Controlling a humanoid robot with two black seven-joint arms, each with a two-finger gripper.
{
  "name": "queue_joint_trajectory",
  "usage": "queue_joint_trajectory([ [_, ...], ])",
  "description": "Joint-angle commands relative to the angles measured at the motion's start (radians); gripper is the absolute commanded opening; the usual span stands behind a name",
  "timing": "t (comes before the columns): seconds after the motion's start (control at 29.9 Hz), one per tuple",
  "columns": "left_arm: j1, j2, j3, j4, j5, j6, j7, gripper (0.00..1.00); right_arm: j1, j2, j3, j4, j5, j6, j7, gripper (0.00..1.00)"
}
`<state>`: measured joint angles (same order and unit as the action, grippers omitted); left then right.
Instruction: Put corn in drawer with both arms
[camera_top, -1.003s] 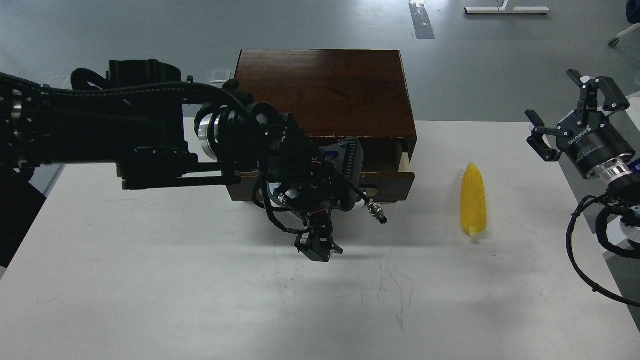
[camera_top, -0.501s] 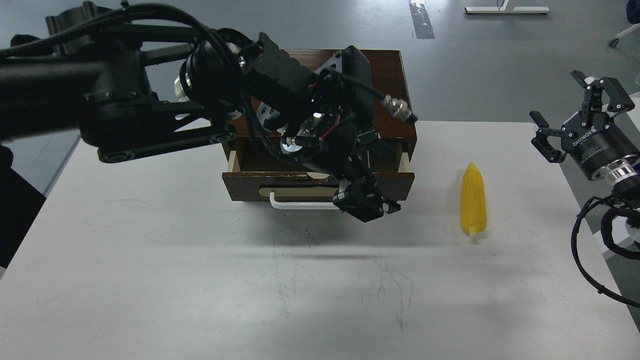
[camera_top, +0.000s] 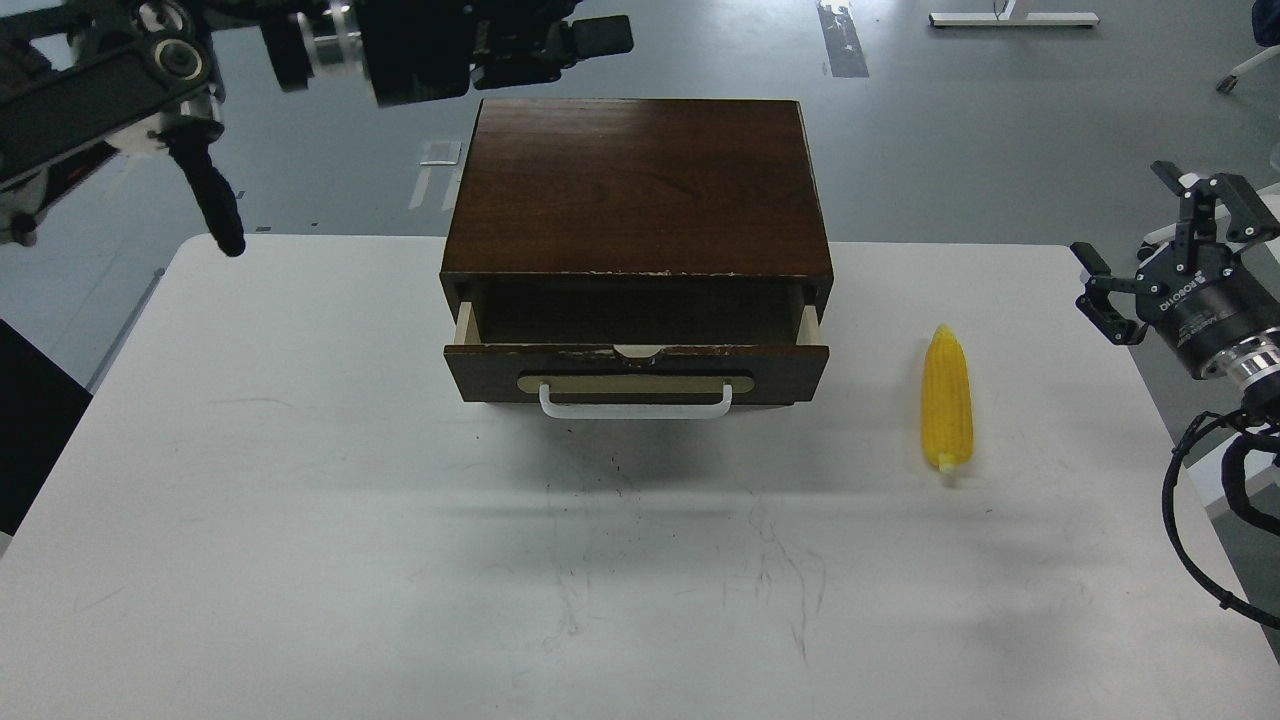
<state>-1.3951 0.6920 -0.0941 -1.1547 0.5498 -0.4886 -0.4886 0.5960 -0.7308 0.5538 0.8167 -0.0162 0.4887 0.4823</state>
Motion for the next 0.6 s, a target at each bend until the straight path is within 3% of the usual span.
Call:
queue_joint_trajectory([
  [0.0, 0.109, 0.066, -0.013, 0.000, -0.216, 0.000, 0.000, 0.99, -0.004, -0.034, -0.011, 0.030, -0.016, 0.000, 0.001, 1.00],
  [0.17, 0.229, 0.116, -0.019, 0.001, -0.300, 0.000, 0.000, 0.99, 0.001, -0.102, -0.057, 0.105, -0.097, 0.000, 0.001, 1.00],
  [0.3, 0.321, 0.123, -0.102, 0.001, -0.291, 0.000, 0.000, 0.99, 0.011, -0.162, -0.058, 0.163, -0.373, 0.000, 0.002, 1.00],
  [0.57, 0.347, 0.112, -0.142, 0.000, -0.284, 0.000, 0.000, 0.99, 0.031, -0.190, -0.069, 0.252, -0.891, 0.000, -0.002, 1.00],
])
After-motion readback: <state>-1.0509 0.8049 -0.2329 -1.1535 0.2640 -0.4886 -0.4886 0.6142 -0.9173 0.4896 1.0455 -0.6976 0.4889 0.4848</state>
